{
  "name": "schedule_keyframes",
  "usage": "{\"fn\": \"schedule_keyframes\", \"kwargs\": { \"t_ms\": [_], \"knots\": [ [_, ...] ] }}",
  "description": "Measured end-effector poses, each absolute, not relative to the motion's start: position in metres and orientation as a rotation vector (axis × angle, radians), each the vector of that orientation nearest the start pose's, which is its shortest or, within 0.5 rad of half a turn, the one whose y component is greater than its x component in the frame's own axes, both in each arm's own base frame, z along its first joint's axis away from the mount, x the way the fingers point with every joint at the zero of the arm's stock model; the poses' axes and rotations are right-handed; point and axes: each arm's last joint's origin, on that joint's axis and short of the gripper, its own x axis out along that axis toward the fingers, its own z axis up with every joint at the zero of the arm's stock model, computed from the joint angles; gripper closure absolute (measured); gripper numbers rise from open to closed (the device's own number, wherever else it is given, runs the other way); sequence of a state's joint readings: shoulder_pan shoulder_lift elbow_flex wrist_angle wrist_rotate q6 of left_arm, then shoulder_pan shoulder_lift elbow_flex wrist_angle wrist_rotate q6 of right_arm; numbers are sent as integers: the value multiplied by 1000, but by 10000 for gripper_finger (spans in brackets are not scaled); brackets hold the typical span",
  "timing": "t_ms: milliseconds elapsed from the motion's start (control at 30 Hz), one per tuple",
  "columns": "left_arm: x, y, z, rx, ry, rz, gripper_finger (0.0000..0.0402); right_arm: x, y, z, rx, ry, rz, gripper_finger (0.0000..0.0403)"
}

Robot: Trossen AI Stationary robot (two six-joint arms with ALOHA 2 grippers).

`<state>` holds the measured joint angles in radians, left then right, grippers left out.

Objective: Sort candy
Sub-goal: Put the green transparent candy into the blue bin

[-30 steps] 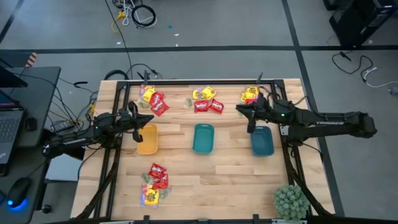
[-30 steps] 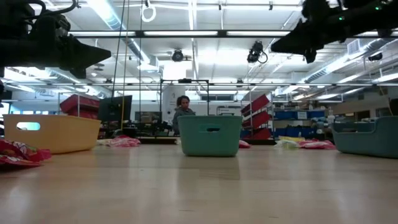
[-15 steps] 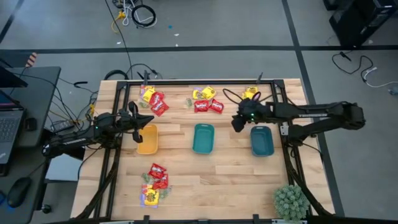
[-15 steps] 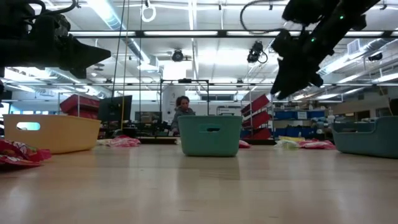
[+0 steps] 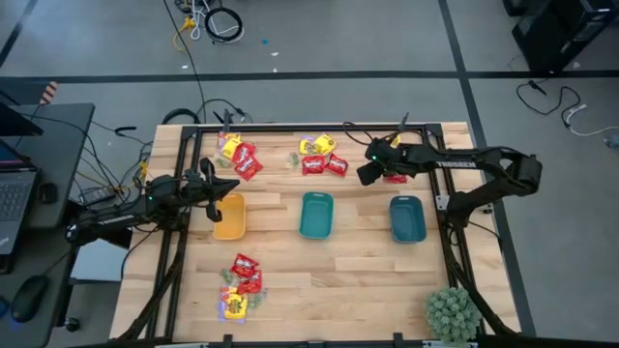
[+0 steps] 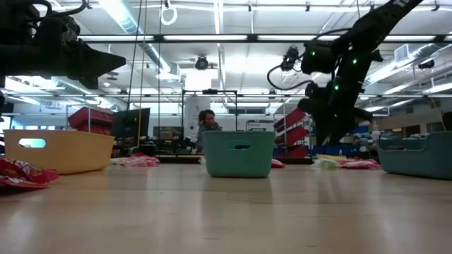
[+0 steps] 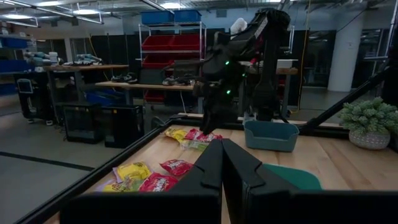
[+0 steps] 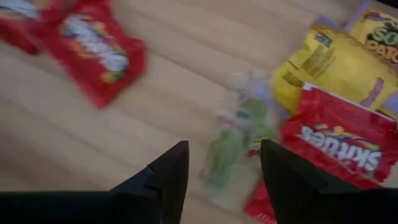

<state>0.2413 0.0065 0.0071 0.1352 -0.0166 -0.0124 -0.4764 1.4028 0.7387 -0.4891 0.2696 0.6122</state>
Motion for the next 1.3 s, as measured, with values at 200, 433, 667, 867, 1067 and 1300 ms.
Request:
{"fn": "schedule_keyframes", "kwargs": {
  "t_ms": [200, 433, 667, 867, 1067, 1300],
  "knots": [
    [94, 24, 179, 7, -137, 261, 397, 217, -131, 159, 669, 958, -994, 227],
    [94, 24, 179, 8, -137, 263, 397, 221, -134, 143, 699, 1011, -976, 236],
    [94, 24, 179, 8, -137, 284, 397, 222, -135, 136, 686, 1051, -968, 285],
    [94, 25, 179, 8, -137, 291, 397, 223, -134, 145, 670, 1044, -942, 372],
    [94, 25, 179, 8, -137, 292, 397, 237, -130, 180, 646, 1085, -898, 393],
    [94, 25, 178, 8, -136, 298, 397, 249, -97, 232, 704, 1187, -892, 401]
  ]
}}
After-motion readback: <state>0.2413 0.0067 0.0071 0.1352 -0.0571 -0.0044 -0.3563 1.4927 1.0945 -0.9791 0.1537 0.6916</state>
